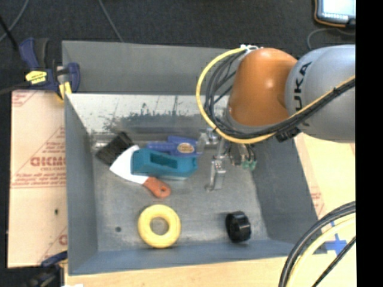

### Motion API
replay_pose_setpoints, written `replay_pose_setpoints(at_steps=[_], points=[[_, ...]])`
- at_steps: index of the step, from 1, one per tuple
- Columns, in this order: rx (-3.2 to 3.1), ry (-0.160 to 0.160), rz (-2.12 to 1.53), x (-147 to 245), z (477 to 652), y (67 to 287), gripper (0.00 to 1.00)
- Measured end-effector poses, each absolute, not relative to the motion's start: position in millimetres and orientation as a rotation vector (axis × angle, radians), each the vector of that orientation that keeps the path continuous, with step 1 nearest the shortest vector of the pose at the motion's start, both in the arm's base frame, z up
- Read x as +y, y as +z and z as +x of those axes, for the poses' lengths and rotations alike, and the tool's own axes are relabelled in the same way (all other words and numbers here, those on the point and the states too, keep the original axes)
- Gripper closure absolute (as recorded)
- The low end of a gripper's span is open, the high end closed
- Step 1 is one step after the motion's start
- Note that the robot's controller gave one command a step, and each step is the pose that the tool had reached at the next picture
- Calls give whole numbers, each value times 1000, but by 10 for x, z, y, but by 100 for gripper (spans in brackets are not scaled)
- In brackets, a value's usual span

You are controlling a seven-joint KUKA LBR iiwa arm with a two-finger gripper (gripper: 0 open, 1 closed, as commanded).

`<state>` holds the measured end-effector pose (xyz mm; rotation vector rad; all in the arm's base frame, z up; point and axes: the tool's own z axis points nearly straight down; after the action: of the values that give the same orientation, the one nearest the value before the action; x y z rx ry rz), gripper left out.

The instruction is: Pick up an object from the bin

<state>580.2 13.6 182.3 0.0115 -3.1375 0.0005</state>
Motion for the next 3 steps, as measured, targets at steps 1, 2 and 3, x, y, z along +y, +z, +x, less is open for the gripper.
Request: replay_pose_setpoints(at_steps=[1, 2, 3], points=[[-3145, 0, 11, 137, 5816, 1869, 0], [-3144, 1, -72, 361, 6133, 1801, 0], [-3140, -3, -259, 589, 6200, 1392, 0]])
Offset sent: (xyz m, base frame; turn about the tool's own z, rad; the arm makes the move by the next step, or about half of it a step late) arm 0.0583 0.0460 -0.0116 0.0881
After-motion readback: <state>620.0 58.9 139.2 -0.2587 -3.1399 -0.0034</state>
